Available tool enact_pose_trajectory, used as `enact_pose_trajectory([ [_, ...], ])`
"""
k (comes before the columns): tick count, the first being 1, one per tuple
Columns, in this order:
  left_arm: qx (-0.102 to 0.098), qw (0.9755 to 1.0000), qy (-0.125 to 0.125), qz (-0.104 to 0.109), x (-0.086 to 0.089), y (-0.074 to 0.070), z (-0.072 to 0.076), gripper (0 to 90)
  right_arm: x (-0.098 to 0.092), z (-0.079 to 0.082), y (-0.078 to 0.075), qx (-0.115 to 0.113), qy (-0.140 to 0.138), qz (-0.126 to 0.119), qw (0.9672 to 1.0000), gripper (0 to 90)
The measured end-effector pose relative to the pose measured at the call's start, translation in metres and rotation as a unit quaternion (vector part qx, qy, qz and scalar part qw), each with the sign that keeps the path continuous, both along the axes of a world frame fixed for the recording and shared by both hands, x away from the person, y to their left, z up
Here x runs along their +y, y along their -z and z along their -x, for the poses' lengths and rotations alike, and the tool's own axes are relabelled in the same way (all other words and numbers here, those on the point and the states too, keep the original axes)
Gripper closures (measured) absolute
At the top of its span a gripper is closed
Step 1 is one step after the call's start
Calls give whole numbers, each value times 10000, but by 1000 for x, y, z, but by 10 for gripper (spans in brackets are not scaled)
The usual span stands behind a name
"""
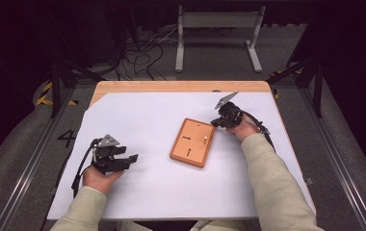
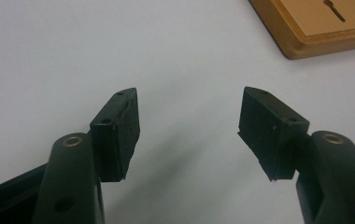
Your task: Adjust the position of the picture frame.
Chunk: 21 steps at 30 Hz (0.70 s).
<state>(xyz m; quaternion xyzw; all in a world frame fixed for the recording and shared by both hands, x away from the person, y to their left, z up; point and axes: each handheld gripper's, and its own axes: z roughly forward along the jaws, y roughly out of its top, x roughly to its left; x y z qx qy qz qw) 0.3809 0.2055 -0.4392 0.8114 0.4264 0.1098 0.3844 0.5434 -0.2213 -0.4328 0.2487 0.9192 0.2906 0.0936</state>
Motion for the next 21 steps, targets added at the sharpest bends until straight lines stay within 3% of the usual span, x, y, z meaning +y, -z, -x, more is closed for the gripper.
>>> enact_pose_trajectory([
  [5, -11, 10000, 68, -14, -5, 0, -1, 385, 0, 8, -1, 76, -221, 83, 9997, 900],
  [10, -25, 9999, 113, -49, -7, 0, -3, 384, 2, 24, -3, 262, -509, 181, 9982, 900],
  [14, -24, 9999, 118, -30, -9, 0, -3, 385, 4, 38, -4, 277, -712, 272, 9967, 900],
  [21, -15, 9999, 155, -24, -12, -1, -4, 385, 16, 66, -7, 240, -1265, 624, 9897, 900],
])
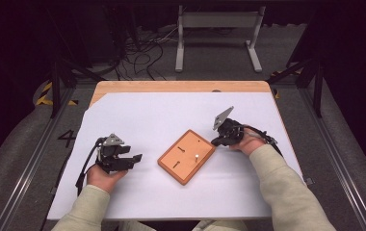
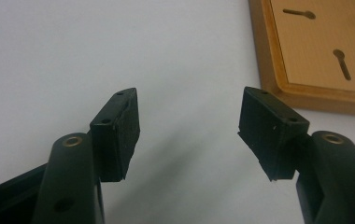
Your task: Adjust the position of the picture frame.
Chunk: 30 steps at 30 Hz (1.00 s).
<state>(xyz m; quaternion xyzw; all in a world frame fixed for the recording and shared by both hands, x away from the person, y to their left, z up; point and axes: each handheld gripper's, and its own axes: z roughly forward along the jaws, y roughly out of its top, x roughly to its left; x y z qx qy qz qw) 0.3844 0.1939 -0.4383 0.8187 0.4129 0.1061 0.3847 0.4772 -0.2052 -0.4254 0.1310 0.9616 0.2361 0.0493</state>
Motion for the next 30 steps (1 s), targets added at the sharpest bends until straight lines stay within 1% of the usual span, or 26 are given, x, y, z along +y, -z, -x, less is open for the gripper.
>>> enact_pose_trajectory([
  [2, -12, 10000, -5, -21, -1, 0, -1, 385, 2, 8, 0, 20, -135, 41, 9999, 900],
  [3, 16, 10000, -4, 8, -1, 0, -1, 385, 3, 11, 0, 9, -156, 76, 9998, 900],
  [5, 0, 10000, 12, -2, -2, 0, -1, 385, 2, 15, 0, -82, -165, 119, 9998, 900],
  [6, 0, 10000, 12, -2, -2, 0, -1, 385, 2, 15, 0, -82, -165, 119, 9998, 900],
  [7, 3, 10000, 12, 5, -2, 0, -1, 385, 1, 17, 0, -122, -147, 83, 9998, 900],
  [9, -11, 10000, 5, 5, -2, 0, -2, 385, -1, 21, -4, -274, -67, 25, 9996, 900],
  [10, 13, 10000, 14, 6, -2, 0, -2, 384, -2, 24, -8, -374, -17, -77, 9993, 899],
  [11, 15, 10000, 15, 14, -2, 0, -2, 385, -2, 27, -11, -398, 1, -187, 9990, 898],
  [12, 28, 10000, 21, 19, -2, 0, -2, 385, -2, 31, -16, -467, -42, -276, 9985, 888],
  [13, 21, 10000, 24, 14, -2, 0, -2, 385, -2, 35, -19, -543, -82, -387, 9977, 852],
  [14, 22, 10000, 22, 17, -2, 0, -2, 385, -1, 39, -23, -563, -141, -508, 9970, 835],
  [15, -6, 10000, 10, -6, -3, 0, -2, 385, 0, 42, -25, -580, -188, -580, 9965, 817],
  [16, -9, 10000, 9, -5, -3, 0, -2, 384, 3, 49, -28, -619, -303, -688, 9952, 795],
  [17, -14, 10000, 13, 6, -3, 0, -2, 384, 5, 52, -29, -634, -357, -735, 9946, 770],
  [19, 5, 10000, 13, 19, -3, 0, -1, 383, 10, 59, -31, -602, -494, -897, 9929, 725],
  [22, -22, 10000, 52, -18, -4, -1, -1, 384, 15, 64, -31, -612, -579, -981, 9916, 701],
  [23, 12, 10000, 85, 39, -5, -1, 0, 402, 21, 67, -30, -597, -644, -1038, 9907, 679],
  [24, 6, 9999, 168, 38, -4, -1, 0, 439, 23, 68, -29, -598, -669, -1051, 9904, 663],
  [25, 8, 9996, 285, 52, -4, -2, 1, 499, 25, 69, -28, -572, -647, -1068, 9905, 661],
  [26, 8, 9996, 285, 52, -4, -2, 1, 538, 25, 69, -28, -572, -647, -1068, 9905, 661],
  [27, 68, 9989, 462, 102, -6, -3, 3, 573, 29, 70, -25, -545, -717, -1101, 9898, 654],
  [28, 56, 9985, 534, 132, -7, -4, 4, 594, 31, 70, -24, -536, -769, -1111, 9894, 650],
  [29, 56, 9985, 534, 132, -7, -4, 4, 620, 31, 70, -24, -536, -769, -1111, 9894, 650],
  [30, 129, 9974, 679, 181, -8, -5, 6, 620, 33, 71, -22, -522, -796, -1116, 9892, 642],
])
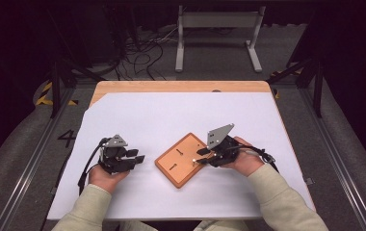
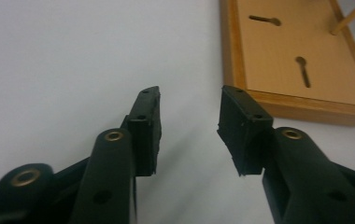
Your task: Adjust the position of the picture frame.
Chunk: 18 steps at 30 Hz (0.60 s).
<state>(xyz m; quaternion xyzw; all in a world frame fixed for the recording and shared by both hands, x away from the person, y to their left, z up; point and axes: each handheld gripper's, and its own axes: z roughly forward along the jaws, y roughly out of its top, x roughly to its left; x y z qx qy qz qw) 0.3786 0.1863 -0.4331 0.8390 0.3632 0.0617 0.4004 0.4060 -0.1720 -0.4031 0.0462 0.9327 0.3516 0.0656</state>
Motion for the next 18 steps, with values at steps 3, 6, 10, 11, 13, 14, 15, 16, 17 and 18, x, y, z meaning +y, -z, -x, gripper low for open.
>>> enact_pose_trajectory([
  [3, 60, 9997, 228, -1, -4, -2, 5, 742, 4, 2, 4, 16, -33, 37, 10000, 615],
  [6, 151, 9984, 543, -39, -13, -2, 12, 836, 2, 3, 4, 45, -2, -45, 10000, 609],
  [10, 329, 9945, 986, -117, -27, 1, 18, 894, -4, 5, 3, 38, 75, -184, 9998, 608],
  [11, 361, 9934, 1083, -146, -30, 2, 17, 895, -5, 6, 2, 27, 87, -210, 9997, 610],
  [13, 483, 9919, 1167, -168, -38, 6, 17, 895, -7, 6, 2, 28, 97, -248, 9996, 610],
  [14, 483, 9919, 1167, -168, -38, 6, 17, 896, -7, 6, 2, 28, 97, -248, 9996, 610],
  [15, 561, 9905, 1237, -223, -42, 8, 17, 896, -8, 7, 1, 27, 109, -259, 9996, 610],
  [16, 609, 9897, 1264, -299, -46, 10, 16, 896, -9, 7, 0, 25, 115, -283, 9995, 610],
  [17, 642, 9891, 1271, -366, -49, 12, 15, 896, -9, 7, 0, 14, 120, -305, 9995, 611],
  [18, 679, 9892, 1191, -513, -52, 14, 13, 895, -10, 7, -1, 19, 120, -308, 9995, 610],
])
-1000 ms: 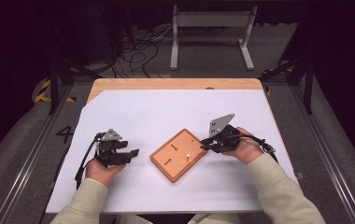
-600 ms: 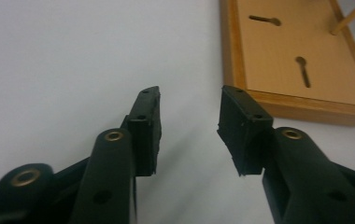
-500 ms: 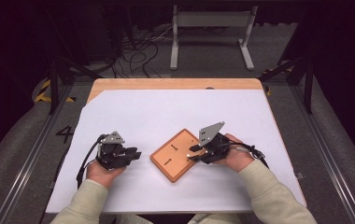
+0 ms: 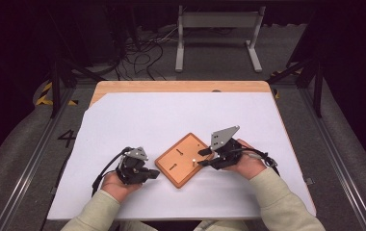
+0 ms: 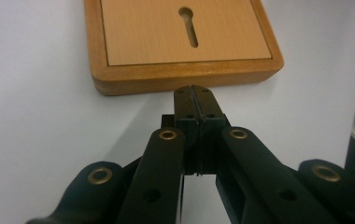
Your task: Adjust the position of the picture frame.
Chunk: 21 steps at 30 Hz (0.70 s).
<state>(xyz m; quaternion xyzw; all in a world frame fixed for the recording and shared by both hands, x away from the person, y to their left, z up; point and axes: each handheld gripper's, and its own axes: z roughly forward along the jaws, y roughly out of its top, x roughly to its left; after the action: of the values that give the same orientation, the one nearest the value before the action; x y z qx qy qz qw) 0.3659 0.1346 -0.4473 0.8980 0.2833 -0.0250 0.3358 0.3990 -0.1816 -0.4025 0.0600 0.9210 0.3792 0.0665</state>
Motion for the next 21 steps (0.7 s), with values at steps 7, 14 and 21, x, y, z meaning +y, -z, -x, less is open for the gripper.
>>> enact_pose_trajectory([
  [7, 15, 9996, -248, -153, -6, 3, -7, 895, -2, 1, -1, 16, -10, -52, 10000, 611],
  [14, -303, 9952, -911, -168, -9, 4, -22, 895, -8, 2, -3, -22, 54, -119, 9999, 612],
  [21, -500, 9896, -1346, 114, -11, 10, -41, 894, -17, 6, -5, -61, 175, -179, 9997, 618],
])
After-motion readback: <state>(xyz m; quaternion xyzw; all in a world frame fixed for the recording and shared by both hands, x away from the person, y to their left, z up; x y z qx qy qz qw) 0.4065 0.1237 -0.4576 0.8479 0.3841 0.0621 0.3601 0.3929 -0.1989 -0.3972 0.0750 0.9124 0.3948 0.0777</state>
